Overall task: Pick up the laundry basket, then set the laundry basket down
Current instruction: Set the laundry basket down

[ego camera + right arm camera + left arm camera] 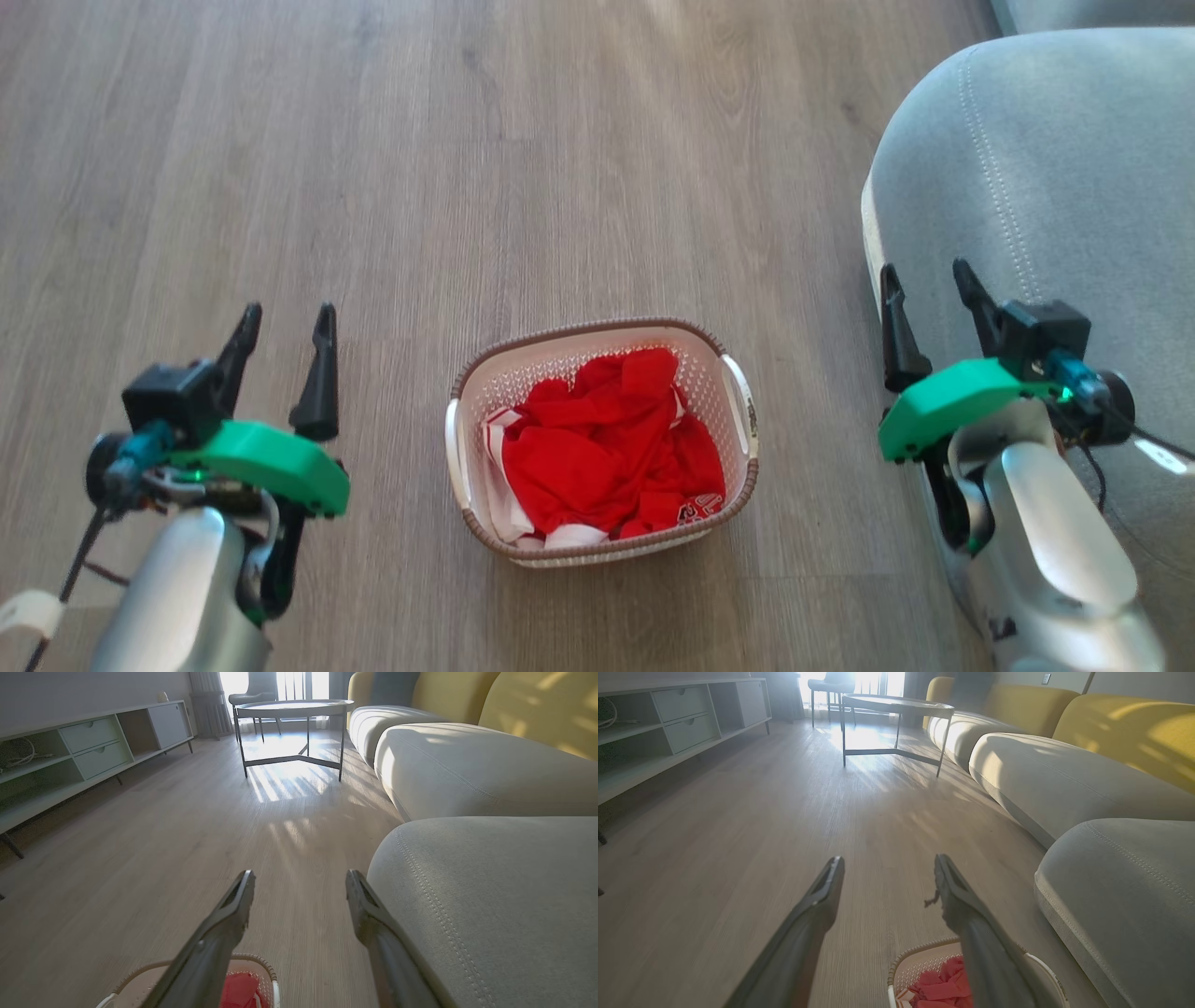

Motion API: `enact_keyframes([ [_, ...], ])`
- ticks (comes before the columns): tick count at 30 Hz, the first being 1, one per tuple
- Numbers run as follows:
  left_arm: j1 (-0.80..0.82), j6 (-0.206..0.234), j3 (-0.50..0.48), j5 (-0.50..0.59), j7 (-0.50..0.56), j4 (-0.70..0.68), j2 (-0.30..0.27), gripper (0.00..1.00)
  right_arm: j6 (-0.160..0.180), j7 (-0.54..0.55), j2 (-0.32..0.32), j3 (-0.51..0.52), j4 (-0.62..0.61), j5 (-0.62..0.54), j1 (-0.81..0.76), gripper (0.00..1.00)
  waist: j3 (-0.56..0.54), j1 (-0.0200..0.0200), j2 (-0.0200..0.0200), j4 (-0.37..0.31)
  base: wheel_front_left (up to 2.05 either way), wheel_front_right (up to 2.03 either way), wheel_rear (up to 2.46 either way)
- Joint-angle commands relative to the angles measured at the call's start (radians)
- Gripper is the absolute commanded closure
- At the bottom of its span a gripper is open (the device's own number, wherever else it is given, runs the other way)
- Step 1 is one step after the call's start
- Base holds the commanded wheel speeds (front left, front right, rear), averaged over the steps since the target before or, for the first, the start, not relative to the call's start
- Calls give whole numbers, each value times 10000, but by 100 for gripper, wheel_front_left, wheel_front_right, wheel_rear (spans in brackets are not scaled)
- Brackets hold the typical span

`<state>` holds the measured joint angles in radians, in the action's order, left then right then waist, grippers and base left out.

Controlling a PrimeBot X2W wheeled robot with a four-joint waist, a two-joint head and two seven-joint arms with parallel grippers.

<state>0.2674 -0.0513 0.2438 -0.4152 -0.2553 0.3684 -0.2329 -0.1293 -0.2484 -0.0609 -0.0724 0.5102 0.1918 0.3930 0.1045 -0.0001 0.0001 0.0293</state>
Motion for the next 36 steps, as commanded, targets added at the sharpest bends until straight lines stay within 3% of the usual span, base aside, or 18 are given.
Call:
enact_keyframes([
  [1,213,75,-488,40,-64,-401,-147,0,-14,-133,105,-162,-414,-80,28,0,-79,1,-1,-2,0,0,0],
  [15,-908,799,-824,-16,15,-1188,-49,0,-14,309,106,247,-2089,-185,-1783,0,-545,1,-1,54,0,0,0],
  [36,-1395,1241,-767,-47,359,-1641,-186,0,-14,982,106,570,-3456,-213,-2807,0,-672,1,-1,14,0,0,0],
])
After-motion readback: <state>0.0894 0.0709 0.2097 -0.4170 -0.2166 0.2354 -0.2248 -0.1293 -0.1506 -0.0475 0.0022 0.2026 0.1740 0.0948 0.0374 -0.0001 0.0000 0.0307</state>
